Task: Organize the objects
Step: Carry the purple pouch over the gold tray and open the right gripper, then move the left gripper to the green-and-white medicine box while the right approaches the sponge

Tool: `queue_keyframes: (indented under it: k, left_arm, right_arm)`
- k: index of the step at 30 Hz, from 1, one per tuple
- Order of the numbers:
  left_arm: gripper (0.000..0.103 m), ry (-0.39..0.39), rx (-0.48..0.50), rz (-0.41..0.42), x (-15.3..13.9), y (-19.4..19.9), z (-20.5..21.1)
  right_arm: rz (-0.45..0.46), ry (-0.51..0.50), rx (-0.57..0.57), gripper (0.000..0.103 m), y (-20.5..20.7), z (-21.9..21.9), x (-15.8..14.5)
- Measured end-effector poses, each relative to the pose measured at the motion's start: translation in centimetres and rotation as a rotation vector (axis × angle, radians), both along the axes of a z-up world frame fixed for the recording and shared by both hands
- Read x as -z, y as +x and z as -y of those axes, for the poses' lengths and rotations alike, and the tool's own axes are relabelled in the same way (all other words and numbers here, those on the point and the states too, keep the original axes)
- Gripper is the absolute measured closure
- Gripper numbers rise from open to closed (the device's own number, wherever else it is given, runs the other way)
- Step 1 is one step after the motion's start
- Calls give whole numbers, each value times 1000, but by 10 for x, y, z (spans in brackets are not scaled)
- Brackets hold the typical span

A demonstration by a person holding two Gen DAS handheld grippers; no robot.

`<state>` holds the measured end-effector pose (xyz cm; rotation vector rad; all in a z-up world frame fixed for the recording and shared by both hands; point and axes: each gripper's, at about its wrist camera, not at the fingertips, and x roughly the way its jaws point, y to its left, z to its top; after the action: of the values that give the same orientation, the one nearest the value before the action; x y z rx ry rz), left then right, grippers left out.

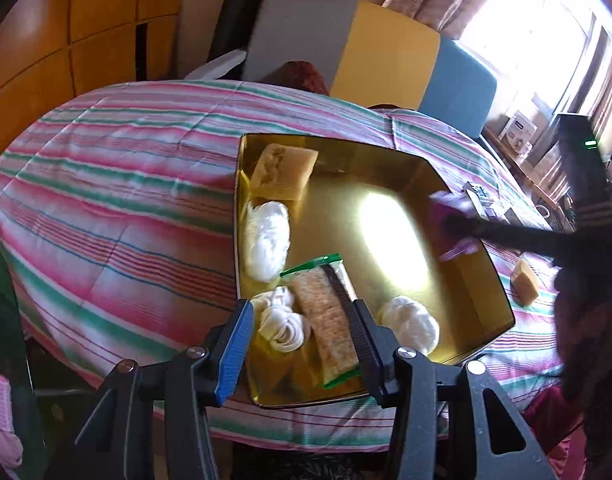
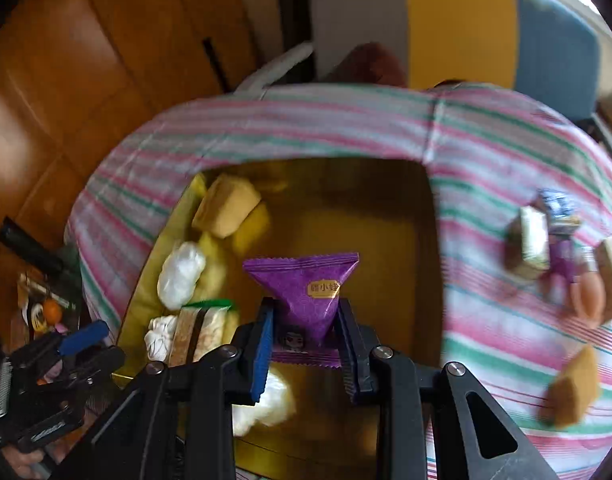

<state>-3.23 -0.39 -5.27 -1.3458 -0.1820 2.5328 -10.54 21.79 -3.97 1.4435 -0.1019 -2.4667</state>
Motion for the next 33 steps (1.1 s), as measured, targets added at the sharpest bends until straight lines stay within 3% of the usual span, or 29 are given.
queue_keyframes:
  k: [7, 15, 23, 33]
  left_arm:
    - [53, 21, -17, 13, 6, -2, 9]
    - [53, 29, -19, 20, 10, -2, 12]
    - [53, 13, -6, -3, 0, 1, 5]
    - [53, -37, 36, -40, -16, 5, -15]
  right_arm:
    - [99, 53, -91, 73, -8, 50, 49]
    - [113, 52, -163, 66, 4, 66, 61]
    - [46, -22, -114, 40, 18, 43, 39]
    - [-88, -18, 24, 31, 46, -25, -6]
